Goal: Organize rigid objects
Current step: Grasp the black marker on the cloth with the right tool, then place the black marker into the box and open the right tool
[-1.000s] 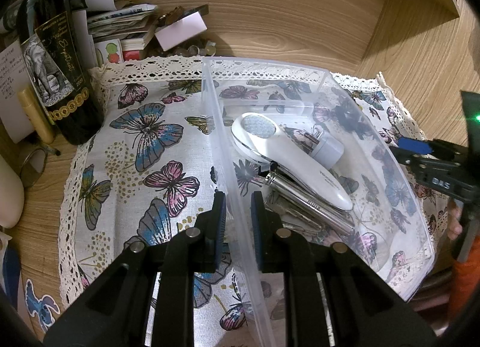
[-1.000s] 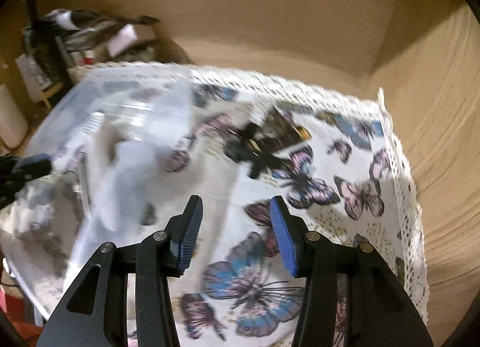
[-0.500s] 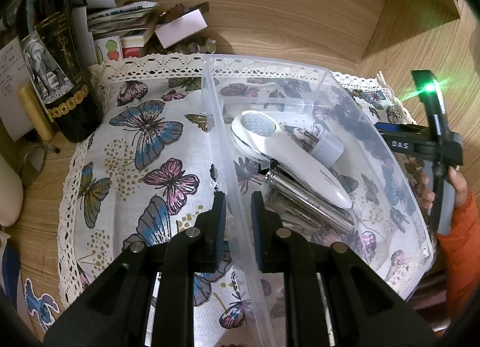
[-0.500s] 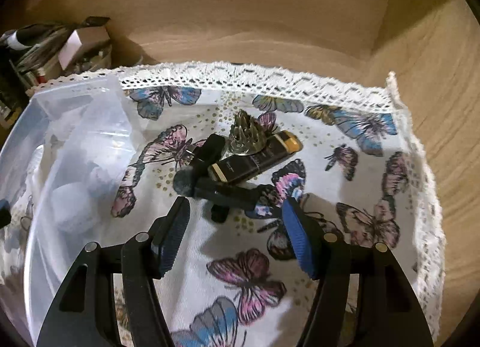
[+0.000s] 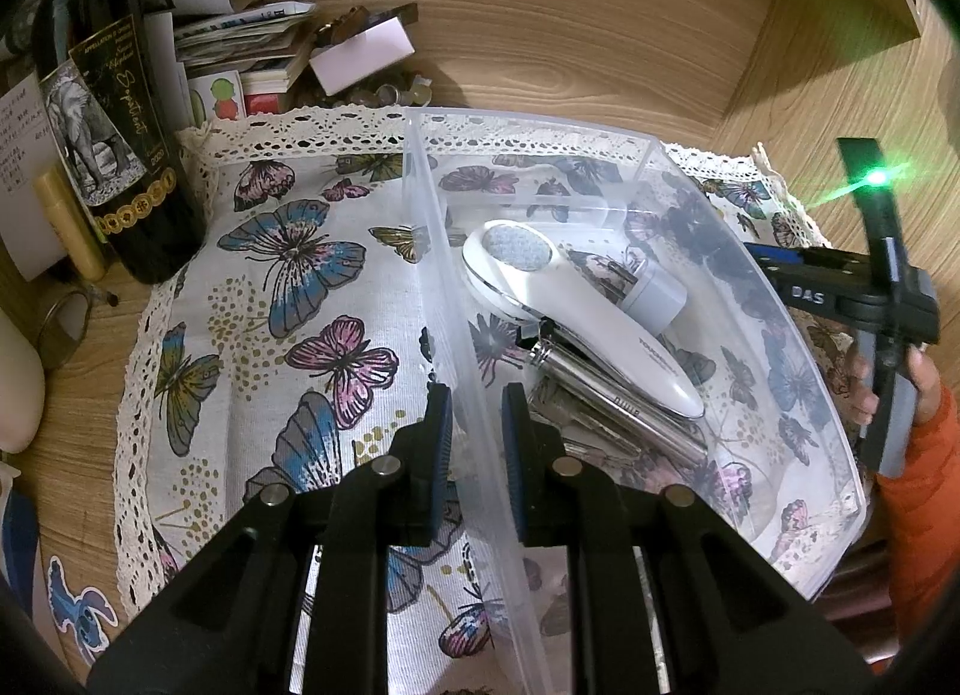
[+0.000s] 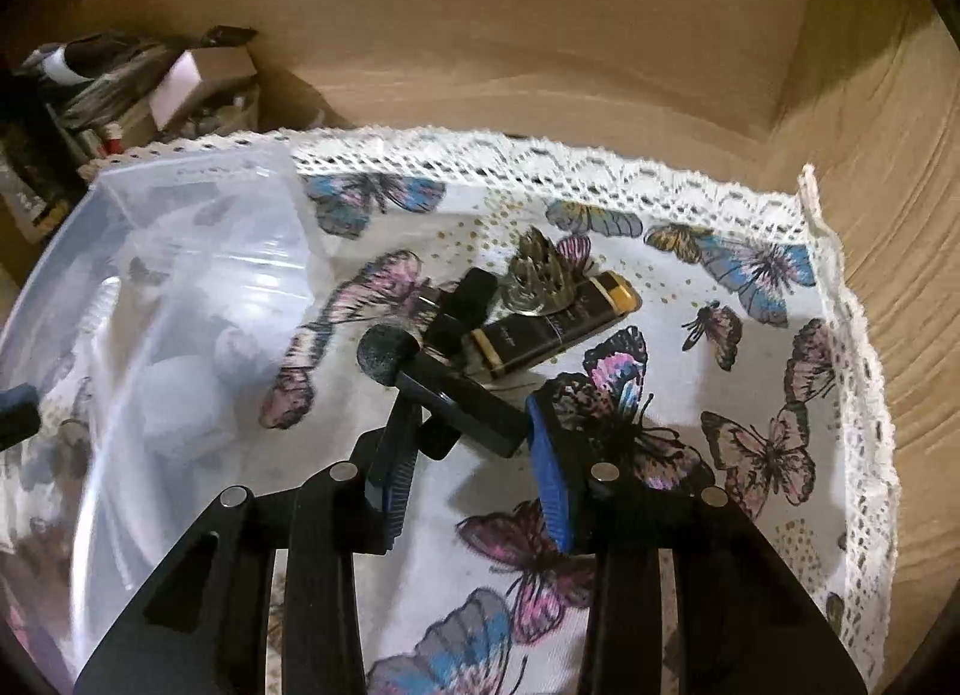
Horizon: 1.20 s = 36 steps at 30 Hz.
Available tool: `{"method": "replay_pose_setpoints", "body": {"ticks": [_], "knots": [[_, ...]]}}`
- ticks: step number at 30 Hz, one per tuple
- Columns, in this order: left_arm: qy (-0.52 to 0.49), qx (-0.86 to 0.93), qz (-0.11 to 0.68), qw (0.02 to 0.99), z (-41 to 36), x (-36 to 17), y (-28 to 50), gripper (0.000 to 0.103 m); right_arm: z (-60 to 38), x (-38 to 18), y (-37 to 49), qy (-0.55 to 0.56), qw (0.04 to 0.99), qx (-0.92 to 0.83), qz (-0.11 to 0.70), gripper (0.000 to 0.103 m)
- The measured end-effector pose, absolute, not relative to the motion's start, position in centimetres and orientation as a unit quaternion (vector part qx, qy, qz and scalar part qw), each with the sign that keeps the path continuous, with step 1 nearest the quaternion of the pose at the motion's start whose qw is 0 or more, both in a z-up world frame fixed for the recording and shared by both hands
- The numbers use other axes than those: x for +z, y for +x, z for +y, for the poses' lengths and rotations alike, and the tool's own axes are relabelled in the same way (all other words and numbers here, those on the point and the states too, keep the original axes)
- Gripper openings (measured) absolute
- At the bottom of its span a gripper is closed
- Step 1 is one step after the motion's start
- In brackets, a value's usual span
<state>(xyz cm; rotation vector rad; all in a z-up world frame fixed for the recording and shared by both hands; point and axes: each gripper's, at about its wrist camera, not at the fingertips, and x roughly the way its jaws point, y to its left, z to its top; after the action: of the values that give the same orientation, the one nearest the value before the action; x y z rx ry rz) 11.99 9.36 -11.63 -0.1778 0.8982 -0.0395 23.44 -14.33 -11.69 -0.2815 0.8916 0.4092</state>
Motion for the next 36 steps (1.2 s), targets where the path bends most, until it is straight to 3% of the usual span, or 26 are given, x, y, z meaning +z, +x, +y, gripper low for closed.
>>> {"method": "replay_pose_setpoints", "body": {"ticks": [15,36], "knots": [[-0.085,-0.019,0.434,0.897,9.3,-11.6,12.0,0.015,-11.7,-4.3,16.9,-0.131,0.894,0.271,0.333,0.033],[-0.083,-0.018,0.432,0.898,9.5,-11.5,12.1,0.015,-5.4,-9.4,15.2,-0.203,0.845,0.314,0.383,0.033]]}}
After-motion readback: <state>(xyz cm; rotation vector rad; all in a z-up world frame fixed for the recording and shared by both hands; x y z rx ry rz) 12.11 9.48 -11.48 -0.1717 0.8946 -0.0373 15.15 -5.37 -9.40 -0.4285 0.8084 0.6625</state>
